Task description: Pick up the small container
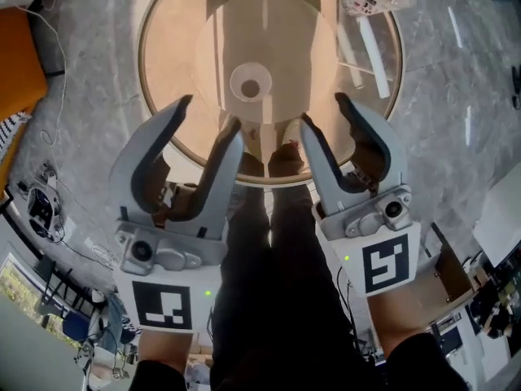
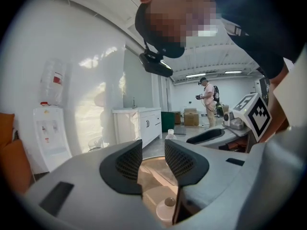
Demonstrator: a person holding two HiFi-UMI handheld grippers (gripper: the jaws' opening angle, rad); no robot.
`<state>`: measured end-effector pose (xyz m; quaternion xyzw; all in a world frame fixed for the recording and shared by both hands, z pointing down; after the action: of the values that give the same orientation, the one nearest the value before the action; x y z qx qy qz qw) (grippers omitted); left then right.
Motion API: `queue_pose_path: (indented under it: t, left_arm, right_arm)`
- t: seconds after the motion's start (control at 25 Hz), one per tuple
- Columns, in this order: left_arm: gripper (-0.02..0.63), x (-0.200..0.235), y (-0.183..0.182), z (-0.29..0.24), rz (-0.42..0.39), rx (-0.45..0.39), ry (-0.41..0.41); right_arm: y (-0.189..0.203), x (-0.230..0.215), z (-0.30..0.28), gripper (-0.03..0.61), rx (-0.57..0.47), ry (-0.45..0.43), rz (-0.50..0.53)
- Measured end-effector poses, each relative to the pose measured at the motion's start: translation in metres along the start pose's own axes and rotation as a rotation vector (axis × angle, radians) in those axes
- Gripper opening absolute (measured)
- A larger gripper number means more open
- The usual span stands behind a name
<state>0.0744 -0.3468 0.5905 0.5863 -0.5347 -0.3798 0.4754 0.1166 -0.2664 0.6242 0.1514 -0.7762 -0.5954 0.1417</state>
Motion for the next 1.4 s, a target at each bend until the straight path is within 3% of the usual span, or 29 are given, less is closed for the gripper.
queue_pose_path:
  t: [0.24,0.76,1.4]
  left_arm:
    - [0.128,0.015,0.043,-0.007,0.018,-0.007,-0.030]
    - [0.059,0.038,0.106,-0.017,0.063,-0.003,-0.028]
    - [0.020,0.052,0.172,-0.025,0.093,0.017,-0.018]
  right_arm:
    - [0.057,0.016,-0.024,0.183,0.059,-0.071,0.030]
    - [0.114,0.049,-0.079,0.236,0.065,-0.170,0.126]
    - [0.177,0.068,-0.113,0.234,0.056,-0.145,0.114]
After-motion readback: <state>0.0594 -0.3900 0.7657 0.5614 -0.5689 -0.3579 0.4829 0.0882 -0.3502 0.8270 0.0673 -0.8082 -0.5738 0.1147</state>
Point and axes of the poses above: the fingertips, and each gripper's own axes: z backward along the fingers, x to its left, y out of its underside, the point moved 1 cm from there along z, backward along the fingers, and after that the axes turned 7 degrees about z, right-handed, at the moved point
